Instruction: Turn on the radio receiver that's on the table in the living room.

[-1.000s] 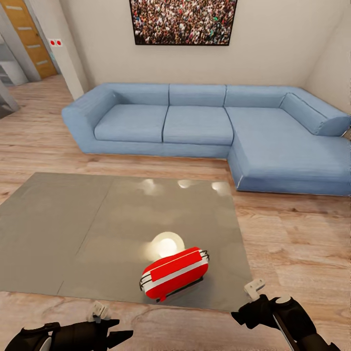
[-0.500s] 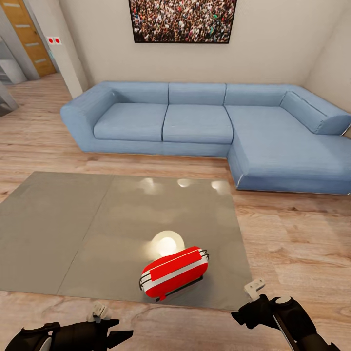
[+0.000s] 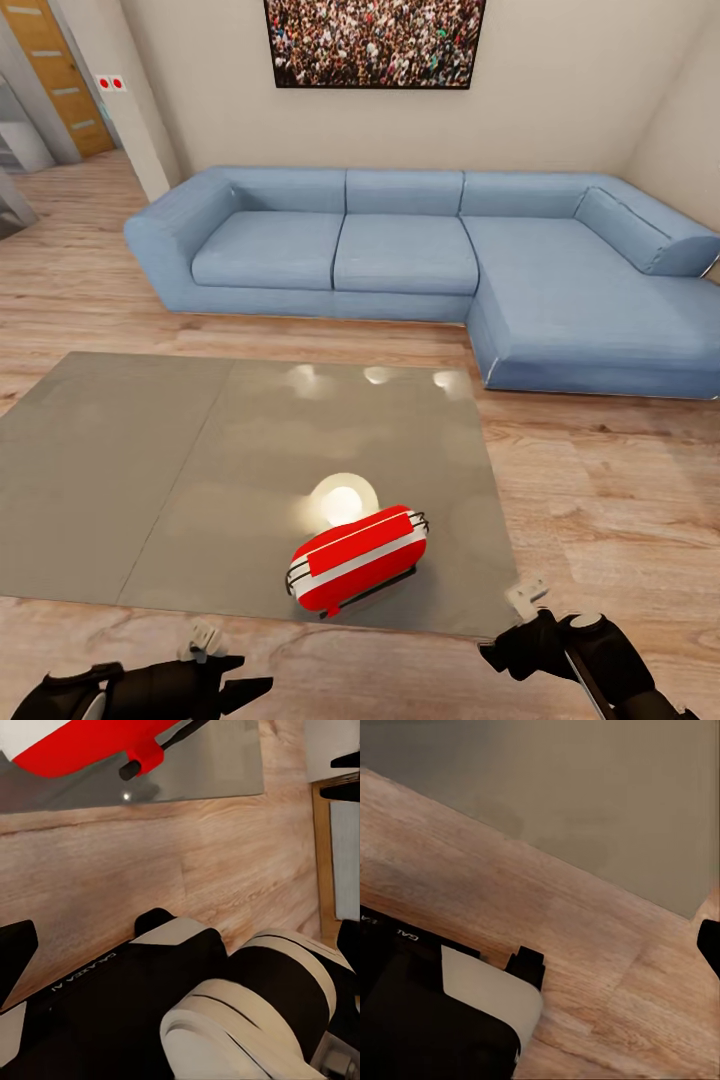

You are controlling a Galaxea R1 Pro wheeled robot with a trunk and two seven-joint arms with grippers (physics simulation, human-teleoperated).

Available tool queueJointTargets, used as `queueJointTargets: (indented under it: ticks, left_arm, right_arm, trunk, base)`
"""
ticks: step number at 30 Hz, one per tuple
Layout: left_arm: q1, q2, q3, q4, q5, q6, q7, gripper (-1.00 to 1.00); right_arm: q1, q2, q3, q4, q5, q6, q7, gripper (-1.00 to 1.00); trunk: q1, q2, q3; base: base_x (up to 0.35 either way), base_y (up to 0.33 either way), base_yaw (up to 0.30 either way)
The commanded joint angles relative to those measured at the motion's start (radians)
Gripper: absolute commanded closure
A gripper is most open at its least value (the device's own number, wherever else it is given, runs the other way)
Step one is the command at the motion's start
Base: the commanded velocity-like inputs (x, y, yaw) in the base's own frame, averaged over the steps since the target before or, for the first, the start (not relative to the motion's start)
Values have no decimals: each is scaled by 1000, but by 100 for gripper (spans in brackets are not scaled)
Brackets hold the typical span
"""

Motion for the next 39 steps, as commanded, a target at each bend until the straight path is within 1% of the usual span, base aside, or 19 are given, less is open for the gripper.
queueJointTargets:
  ticks: [1,3,7,11,19,34,39]
  left_arm:
    - [0,1,1,6,0,1,-1,-100]
    - [0,1,1,6,1,2,-1,-100]
    - [0,9,6,3,8,-7,-23,-100]
    - [0,11,8,3,10,-15,-24,-100]
    - [0,10,9,3,10,-15,-20,-100]
    - [0,10,9,4,7,-15,-17,-100]
    - [0,10,8,4,6,-15,-17,-100]
  right_arm:
    - [6,0,-6,6,-6,0,-3,-100]
    - [17,0,-9,17,-11,-1,-3,-100]
    - [15,2,-6,39,2,-12,2,-100]
    - [15,1,-2,62,10,-15,5,-100]
    - [15,-3,-1,107,12,-15,7,-100]
    - [15,-8,1,55,14,-6,5,-100]
    - [15,-15,1,53,12,-13,8,-100]
  trunk:
    - [0,0,0]
    - [0,0,0]
    - [0,0,0]
    - [0,0,0]
    - [0,0,0]
    - [0,0,0]
    - [0,0,-1]
  base:
    - [0,0,0]
    - [0,0,0]
    - [0,0,0]
    - [0,0,0]
    - [0,0,0]
    - [0,0,0]
    - [0,0,132]
